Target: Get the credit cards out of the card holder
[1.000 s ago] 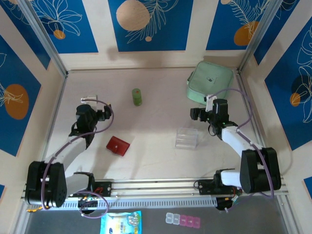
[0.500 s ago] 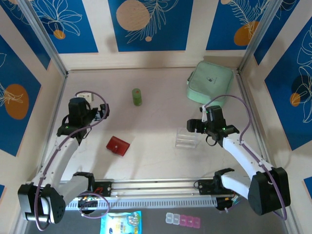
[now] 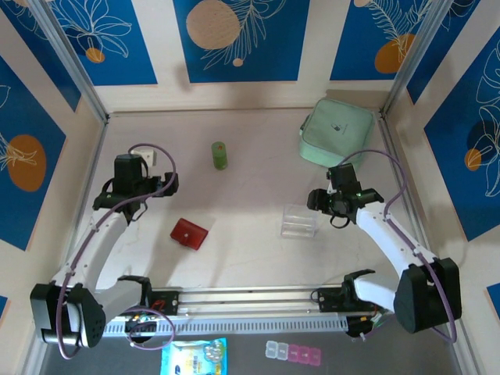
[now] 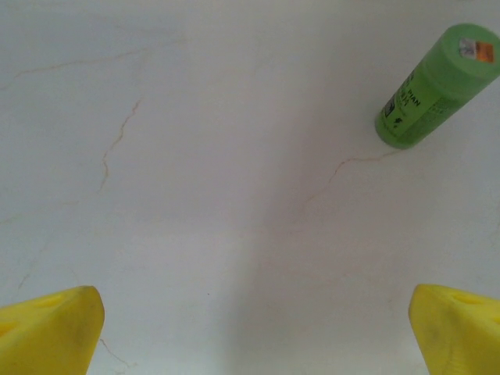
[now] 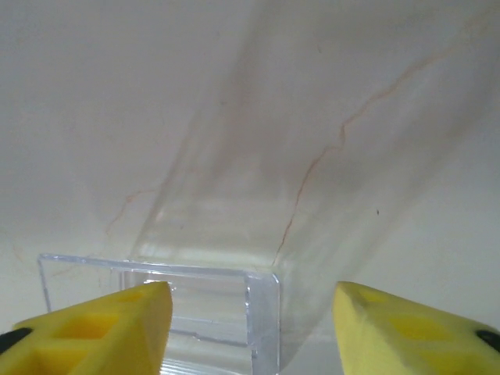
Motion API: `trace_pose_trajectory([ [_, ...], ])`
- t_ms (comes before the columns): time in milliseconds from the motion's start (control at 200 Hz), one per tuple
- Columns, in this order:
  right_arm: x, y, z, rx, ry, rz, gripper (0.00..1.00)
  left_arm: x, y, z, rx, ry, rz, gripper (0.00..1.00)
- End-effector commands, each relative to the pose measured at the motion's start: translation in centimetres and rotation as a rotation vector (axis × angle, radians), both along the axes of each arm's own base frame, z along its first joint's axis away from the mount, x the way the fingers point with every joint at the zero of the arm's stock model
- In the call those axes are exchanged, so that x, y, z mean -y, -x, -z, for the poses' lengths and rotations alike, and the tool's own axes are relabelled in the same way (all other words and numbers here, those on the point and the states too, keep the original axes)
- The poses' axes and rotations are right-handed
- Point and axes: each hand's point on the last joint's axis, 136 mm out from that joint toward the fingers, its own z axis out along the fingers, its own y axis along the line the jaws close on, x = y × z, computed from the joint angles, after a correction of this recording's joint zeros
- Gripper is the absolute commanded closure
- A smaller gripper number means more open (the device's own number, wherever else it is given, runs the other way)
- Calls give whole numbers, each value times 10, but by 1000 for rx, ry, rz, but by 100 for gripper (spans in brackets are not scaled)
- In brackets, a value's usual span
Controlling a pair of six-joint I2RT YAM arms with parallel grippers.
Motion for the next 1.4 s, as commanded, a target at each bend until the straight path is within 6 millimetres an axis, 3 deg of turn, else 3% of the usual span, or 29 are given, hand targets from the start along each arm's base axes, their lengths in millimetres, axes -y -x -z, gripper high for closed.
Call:
trace_pose_trajectory([
  [0,-5,7,7,-85,-29,8,52,-1,0,-10,5,-20,13,0],
  [435,-10,5,23,-142,-21,5,72,0,1,-11,14,-17,16,0],
  [850,-12,3,26,-163,-15,-2,81,-1,2,-13,24,-16,17,0],
  [1175,-17,-1,21,-147,0,-17,88,0,2,-13,27,-20,20,0],
  [1396,-32,-18,10,-127,0,-46,89,1,3,-12,25,-15,26,0],
])
